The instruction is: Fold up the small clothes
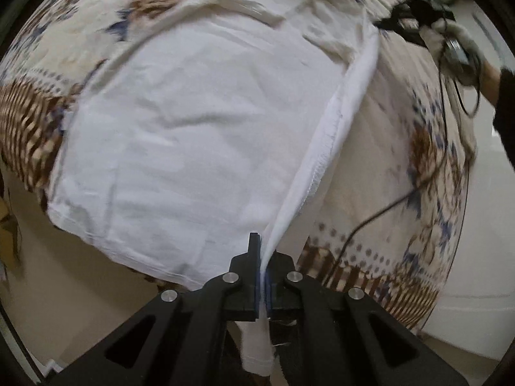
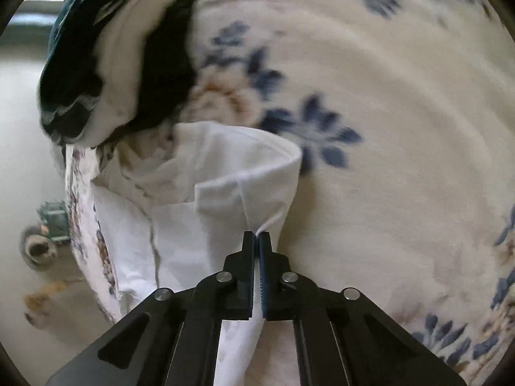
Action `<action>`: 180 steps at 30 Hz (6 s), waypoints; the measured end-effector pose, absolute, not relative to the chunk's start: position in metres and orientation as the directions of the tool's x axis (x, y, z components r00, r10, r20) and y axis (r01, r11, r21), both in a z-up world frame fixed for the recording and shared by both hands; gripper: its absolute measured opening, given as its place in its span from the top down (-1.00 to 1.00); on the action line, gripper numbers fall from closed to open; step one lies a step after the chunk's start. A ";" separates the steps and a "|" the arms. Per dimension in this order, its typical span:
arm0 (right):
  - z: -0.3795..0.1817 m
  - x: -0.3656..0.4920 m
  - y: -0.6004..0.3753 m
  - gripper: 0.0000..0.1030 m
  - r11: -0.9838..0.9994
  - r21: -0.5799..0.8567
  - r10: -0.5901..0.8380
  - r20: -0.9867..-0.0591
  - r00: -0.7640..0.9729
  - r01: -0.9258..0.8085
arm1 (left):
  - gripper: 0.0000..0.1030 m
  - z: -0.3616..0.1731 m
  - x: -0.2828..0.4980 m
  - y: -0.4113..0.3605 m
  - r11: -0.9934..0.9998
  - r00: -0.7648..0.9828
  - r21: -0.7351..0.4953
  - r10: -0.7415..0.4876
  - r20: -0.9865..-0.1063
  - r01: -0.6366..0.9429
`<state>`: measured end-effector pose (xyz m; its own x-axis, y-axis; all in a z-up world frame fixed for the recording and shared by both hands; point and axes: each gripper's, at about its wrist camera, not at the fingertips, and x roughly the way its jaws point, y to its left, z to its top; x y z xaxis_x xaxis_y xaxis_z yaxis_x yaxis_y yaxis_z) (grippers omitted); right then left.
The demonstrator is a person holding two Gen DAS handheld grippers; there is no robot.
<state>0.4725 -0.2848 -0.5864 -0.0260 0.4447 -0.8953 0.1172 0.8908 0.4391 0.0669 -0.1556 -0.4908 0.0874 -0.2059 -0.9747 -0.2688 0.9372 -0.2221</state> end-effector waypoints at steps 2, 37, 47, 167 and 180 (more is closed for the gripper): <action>-0.568 0.476 -0.267 0.96 0.898 0.431 0.434 -0.901 -0.016 0.085 | 1.00 -0.481 0.067 -0.131 0.924 0.106 -0.238 -0.215 -0.971 -0.300; -0.561 0.496 0.053 0.10 0.978 0.205 0.201 -0.975 -0.092 -0.029 | 0.44 -0.574 0.054 0.128 0.796 0.012 -0.373 -0.418 -0.908 -0.478; -0.567 0.232 -0.046 -0.33 0.979 0.198 0.204 -0.920 -0.335 0.055 | 0.06 -0.567 0.070 0.124 0.861 0.004 -0.354 -0.379 -0.926 -0.364; -0.629 0.543 -0.188 -0.23 0.817 0.526 0.528 -0.847 0.060 0.236 | 0.28 -0.590 0.541 0.084 0.828 0.193 -0.556 -0.536 -0.822 -0.066; -0.573 0.518 -0.171 0.83 0.778 0.611 0.582 -0.789 0.196 0.146 | 0.80 -0.507 0.491 0.099 0.827 0.305 -0.557 -0.550 -0.777 0.072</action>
